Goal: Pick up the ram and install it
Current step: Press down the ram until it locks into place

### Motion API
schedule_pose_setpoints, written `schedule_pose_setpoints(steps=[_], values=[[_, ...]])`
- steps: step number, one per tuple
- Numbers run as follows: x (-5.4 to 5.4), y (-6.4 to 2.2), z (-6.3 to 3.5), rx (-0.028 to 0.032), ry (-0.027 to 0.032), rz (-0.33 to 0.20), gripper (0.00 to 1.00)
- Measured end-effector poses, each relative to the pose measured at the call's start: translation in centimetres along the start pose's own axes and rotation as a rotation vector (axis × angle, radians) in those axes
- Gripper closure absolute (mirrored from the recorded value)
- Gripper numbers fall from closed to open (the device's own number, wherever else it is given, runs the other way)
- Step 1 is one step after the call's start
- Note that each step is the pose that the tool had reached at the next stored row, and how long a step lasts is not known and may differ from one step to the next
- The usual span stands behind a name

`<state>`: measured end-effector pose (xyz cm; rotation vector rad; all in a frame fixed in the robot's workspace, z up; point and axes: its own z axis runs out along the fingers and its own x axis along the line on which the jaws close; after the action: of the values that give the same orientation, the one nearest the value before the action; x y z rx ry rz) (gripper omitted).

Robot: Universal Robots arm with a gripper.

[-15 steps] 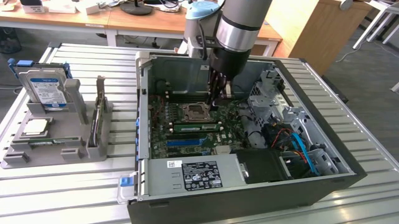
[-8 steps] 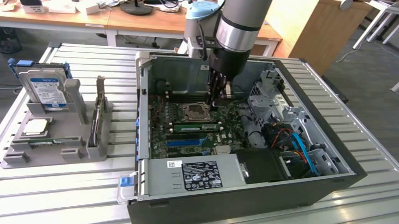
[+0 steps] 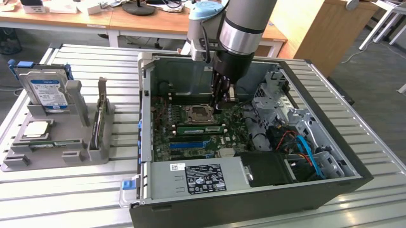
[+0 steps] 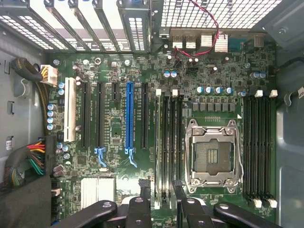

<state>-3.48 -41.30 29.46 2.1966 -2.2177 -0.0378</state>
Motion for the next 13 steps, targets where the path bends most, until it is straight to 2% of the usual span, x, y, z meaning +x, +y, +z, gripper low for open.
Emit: schedule_pose_setpoints(steps=[13], values=[[0.0, 0.0, 0.0, 0.0, 0.0, 0.0, 0.69]])
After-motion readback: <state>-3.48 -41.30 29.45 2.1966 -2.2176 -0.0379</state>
